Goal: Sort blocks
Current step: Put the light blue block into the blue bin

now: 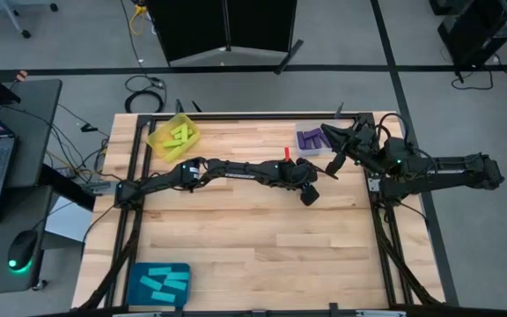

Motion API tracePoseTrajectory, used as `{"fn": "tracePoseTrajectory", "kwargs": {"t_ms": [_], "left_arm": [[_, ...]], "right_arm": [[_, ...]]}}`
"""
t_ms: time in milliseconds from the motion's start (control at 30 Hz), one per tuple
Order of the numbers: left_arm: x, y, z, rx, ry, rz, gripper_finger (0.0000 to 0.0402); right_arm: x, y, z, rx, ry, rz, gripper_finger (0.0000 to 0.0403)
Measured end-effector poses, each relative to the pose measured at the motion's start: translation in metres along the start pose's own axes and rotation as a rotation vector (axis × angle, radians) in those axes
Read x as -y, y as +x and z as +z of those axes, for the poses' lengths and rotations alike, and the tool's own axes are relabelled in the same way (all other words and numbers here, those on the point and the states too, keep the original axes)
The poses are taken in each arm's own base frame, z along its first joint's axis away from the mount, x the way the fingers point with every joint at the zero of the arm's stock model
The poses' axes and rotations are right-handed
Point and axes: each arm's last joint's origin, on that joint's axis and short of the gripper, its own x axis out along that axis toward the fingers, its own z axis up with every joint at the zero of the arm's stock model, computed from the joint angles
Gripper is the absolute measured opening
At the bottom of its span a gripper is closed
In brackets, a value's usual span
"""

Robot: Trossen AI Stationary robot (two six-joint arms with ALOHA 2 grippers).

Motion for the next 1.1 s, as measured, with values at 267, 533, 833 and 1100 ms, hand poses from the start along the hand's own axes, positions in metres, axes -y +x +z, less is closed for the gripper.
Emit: {"fn": "tracePoseTrajectory", "kwargs": {"t_ms": [267,533,833,1100], "left_arm": [[-0.002,0.008,-0.007,-0.029,0.011,0.021,0.0238],[-0.003,0.009,-0.008,-0.036,0.034,0.014,0.0105],[0.003,0.004,-0.006,-0.006,0.101,0.015,0.0105],[0.028,-0.031,0.0,0.062,0.242,0.082,0.0105]], "right_arm": [[0.001,0.0,0.0,0.001,-0.001,-0.02,0.0009],[0.001,0.0,0.0,0.004,-0.002,-0.023,0.0009],[0.001,0.0,0.001,0.004,-0.002,-0.023,0.0009],[0.001,0.0,0.004,0.031,-0.039,-0.026,0.0009]]}}
